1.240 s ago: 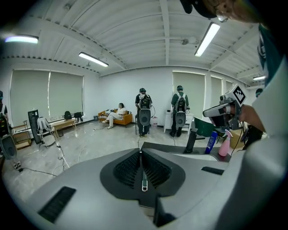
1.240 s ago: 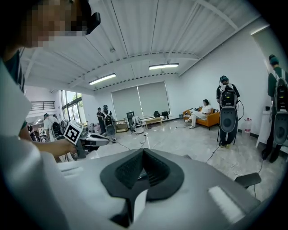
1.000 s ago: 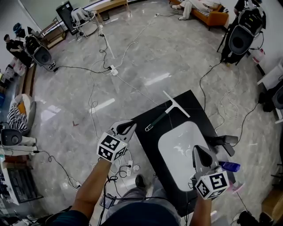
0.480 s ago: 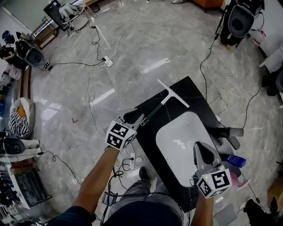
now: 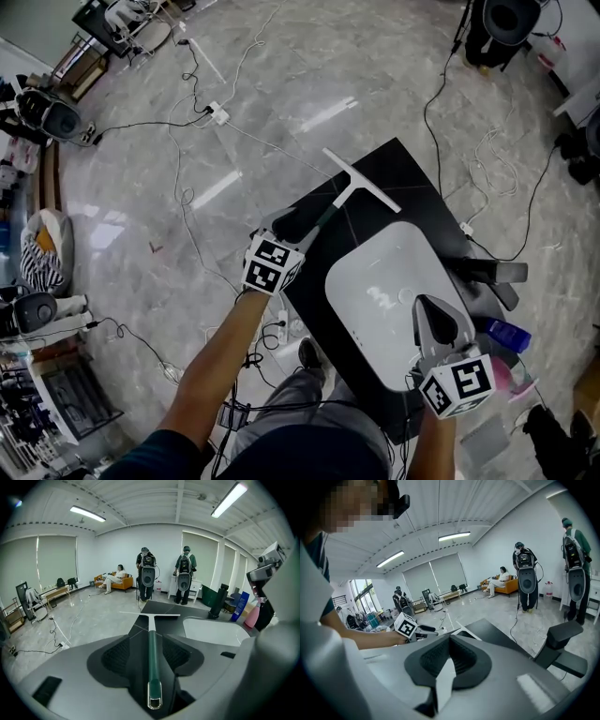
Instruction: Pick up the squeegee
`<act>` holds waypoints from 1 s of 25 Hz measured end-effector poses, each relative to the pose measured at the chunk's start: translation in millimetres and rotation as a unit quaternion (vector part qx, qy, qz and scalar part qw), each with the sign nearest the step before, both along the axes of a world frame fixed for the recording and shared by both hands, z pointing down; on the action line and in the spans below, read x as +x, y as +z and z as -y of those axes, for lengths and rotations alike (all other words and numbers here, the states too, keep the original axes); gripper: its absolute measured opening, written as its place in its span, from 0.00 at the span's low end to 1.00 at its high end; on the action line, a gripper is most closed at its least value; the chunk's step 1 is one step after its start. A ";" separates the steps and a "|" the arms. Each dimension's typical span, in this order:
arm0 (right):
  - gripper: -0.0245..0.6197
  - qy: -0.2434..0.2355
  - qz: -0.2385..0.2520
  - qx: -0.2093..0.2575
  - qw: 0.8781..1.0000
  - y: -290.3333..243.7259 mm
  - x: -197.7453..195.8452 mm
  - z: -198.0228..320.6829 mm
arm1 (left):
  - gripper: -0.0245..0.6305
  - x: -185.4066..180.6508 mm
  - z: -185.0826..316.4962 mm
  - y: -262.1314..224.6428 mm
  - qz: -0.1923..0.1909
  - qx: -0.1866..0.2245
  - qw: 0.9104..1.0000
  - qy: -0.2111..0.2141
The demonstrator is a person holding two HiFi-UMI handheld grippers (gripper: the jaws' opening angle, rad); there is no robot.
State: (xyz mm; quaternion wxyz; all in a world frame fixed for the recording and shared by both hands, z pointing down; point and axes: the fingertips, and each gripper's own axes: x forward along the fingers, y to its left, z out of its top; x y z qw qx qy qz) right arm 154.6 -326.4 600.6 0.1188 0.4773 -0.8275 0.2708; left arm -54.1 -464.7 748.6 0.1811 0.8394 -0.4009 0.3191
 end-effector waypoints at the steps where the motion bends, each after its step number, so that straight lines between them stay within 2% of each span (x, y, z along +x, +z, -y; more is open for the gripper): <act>1: 0.05 0.001 0.000 -0.002 1.000 3.9 0.4 1.3 | 0.36 2.2 3.1 6.9 0.003 -0.002 1.000 0.001; 7: 0.05 0.006 0.002 -0.016 1.000 24.6 4.8 4.9 | 0.41 16.5 13.0 43.3 0.023 -0.019 1.000 0.009; 16: 0.05 0.011 -0.003 -0.029 1.000 40.2 11.2 11.8 | 0.41 24.9 18.5 80.0 0.048 -0.043 0.998 0.012; 21: 0.05 0.011 -0.003 -0.032 0.999 42.7 9.8 11.3 | 0.41 23.9 20.8 82.3 0.039 -0.045 0.998 0.010; 25: 0.05 0.011 -0.001 -0.031 0.999 43.5 10.3 12.4 | 0.36 24.6 21.4 82.6 0.030 -0.050 0.998 0.011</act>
